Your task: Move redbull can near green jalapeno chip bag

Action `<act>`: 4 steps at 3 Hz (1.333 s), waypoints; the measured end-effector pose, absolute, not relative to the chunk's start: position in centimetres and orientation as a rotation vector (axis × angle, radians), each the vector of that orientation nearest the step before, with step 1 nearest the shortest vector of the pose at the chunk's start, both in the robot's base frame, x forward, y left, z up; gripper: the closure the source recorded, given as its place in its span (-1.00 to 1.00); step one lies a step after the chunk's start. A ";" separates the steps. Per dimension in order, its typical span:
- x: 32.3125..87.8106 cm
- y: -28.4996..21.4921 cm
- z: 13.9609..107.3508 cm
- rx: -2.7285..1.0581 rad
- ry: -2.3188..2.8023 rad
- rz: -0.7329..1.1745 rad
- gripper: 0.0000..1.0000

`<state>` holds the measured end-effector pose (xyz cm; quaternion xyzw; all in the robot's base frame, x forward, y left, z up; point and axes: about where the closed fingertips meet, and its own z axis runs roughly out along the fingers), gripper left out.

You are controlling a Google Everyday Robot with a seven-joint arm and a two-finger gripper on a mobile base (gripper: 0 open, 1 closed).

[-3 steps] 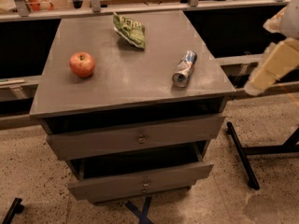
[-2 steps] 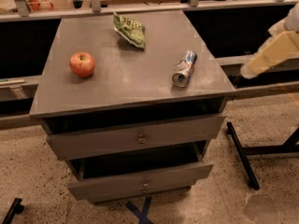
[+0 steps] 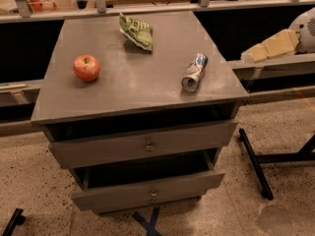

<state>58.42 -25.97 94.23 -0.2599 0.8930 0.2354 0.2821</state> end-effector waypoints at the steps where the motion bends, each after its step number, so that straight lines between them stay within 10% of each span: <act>1: 59.3 -25.5 93.7 -0.570 2.458 0.681 -1.00; 4: 59.2 -23.0 93.7 -0.493 2.505 0.690 -1.00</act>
Offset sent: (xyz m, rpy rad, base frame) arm 0.0082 0.0049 -0.0050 0.0379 0.0762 -0.0757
